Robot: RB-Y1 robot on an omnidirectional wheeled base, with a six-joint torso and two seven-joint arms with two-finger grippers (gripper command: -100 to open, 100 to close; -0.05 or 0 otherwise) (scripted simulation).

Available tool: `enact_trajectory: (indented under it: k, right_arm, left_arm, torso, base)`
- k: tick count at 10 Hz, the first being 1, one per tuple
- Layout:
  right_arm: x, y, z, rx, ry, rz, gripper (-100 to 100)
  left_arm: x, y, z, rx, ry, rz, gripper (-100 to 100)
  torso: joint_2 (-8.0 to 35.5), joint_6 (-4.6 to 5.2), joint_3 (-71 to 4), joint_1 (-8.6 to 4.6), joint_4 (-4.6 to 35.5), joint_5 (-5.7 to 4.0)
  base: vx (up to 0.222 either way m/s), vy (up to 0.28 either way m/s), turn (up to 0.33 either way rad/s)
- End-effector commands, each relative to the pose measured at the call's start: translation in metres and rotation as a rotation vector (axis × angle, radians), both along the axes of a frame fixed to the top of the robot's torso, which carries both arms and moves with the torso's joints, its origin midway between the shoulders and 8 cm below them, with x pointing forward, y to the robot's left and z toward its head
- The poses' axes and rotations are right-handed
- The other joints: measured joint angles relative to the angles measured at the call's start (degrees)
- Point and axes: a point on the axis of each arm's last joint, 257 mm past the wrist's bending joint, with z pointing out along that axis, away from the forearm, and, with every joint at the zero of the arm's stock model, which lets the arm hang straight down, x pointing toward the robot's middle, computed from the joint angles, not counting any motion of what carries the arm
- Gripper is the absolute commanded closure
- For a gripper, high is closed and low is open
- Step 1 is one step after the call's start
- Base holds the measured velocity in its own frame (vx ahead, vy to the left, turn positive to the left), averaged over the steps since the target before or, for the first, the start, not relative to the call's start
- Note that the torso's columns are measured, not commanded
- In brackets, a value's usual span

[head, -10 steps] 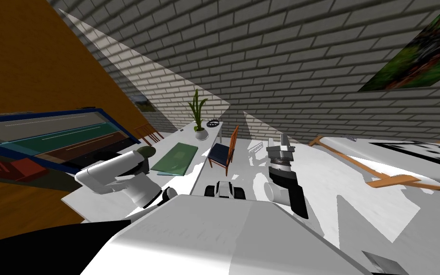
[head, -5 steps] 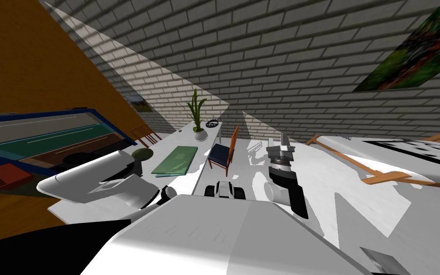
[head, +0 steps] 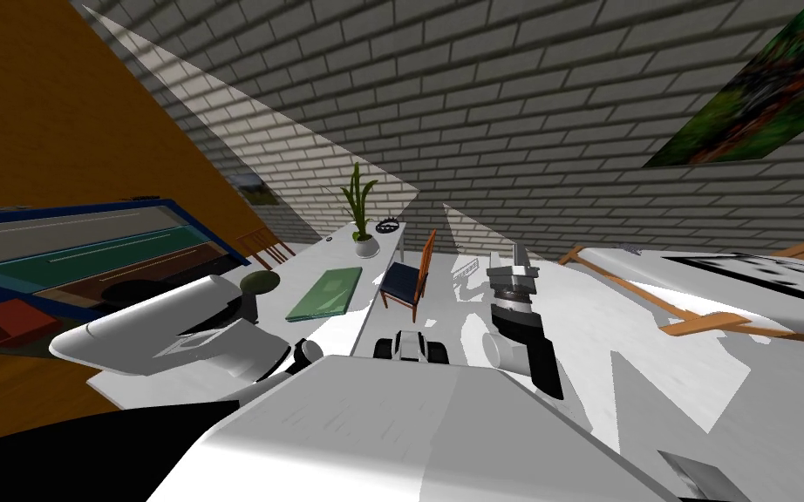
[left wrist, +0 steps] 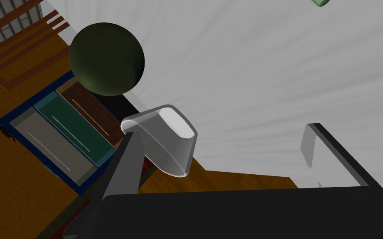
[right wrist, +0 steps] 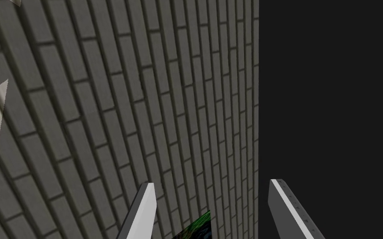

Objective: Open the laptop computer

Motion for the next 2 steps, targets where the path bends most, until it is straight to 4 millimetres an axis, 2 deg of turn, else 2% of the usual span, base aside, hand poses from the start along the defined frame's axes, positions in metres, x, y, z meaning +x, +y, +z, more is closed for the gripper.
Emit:
enact_trajectory:
  k: [1, 2]
  right_arm:
    - [0.0, 0.0, 0.0, 0.0, 0.0, 0.0, 0]
    - [0.0, 0.0, 0.0, 0.0, 0.0, 0.0, 0]
  left_arm:
    - [0.0, 0.0, 0.0, 0.0, 0.0, 0.0, 0]
    - [0.0, 0.0, 0.0, 0.0, 0.0, 0.0, 0]
  torso:
    - [0.0, 0.0, 0.0, -0.01, 0.0, 0.0]
    - [0.01, 0.0, 0.01, -0.01, 0.0, 0.0]
  base:
    - [0.0, 0.0, 0.0]
    - [0.0, 0.0, 0.0]
